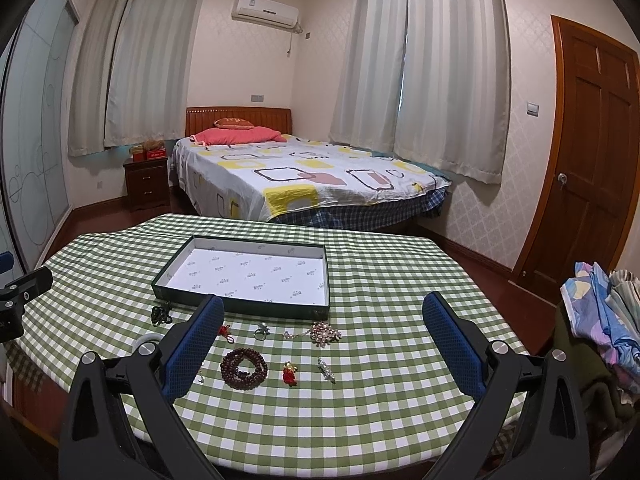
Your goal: Organize jewelry
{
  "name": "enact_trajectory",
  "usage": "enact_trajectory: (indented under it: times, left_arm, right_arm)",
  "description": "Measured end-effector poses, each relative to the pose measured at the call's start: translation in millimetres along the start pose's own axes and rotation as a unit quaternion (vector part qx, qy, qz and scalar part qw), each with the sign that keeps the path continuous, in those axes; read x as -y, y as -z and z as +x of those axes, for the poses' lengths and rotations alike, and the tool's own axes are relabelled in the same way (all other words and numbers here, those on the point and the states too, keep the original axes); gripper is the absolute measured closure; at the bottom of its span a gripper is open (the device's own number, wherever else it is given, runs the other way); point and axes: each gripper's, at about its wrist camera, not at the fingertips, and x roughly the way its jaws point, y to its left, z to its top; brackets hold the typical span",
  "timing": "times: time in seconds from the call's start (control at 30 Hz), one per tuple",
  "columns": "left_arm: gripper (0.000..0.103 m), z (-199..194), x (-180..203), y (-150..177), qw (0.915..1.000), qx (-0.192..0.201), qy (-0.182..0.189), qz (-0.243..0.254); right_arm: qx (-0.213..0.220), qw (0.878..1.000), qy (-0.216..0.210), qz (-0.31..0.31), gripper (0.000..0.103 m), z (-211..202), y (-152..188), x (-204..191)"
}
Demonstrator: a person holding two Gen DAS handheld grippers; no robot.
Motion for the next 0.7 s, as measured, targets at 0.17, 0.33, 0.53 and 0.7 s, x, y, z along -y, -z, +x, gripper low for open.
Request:
enact_trajectory:
  times: [0.17, 0.33, 0.53, 0.7]
  left_arm:
    - [0.004, 0.4, 0.3, -0.8, 1.0, 0.0, 0.0, 0.001]
    - [0.004, 0.4, 0.1, -0.6, 1.0, 0.0, 0.0, 0.001]
    - [0.004, 0.6, -0.4, -0.7, 1.0, -0.001, 0.0, 0.001]
    - [0.004, 0.7, -0.8, -0.4, 1.0, 0.0, 0.0, 0.001]
  right_arm:
    - [0.0, 1.0, 0.0, -0.001, 0.006, -0.9, -1.3, -0.1]
    - [-0.001, 1.0, 0.0, -0.001, 0.006, -0.8, -1.4, 0.7]
    - [-0.001, 1.0, 0.0, -0.001, 0.006, -0.6, -1.6, 0.4]
    - [-0.001, 1.0, 0.0, -0.001, 0.006, -0.7, -1.9, 0.3]
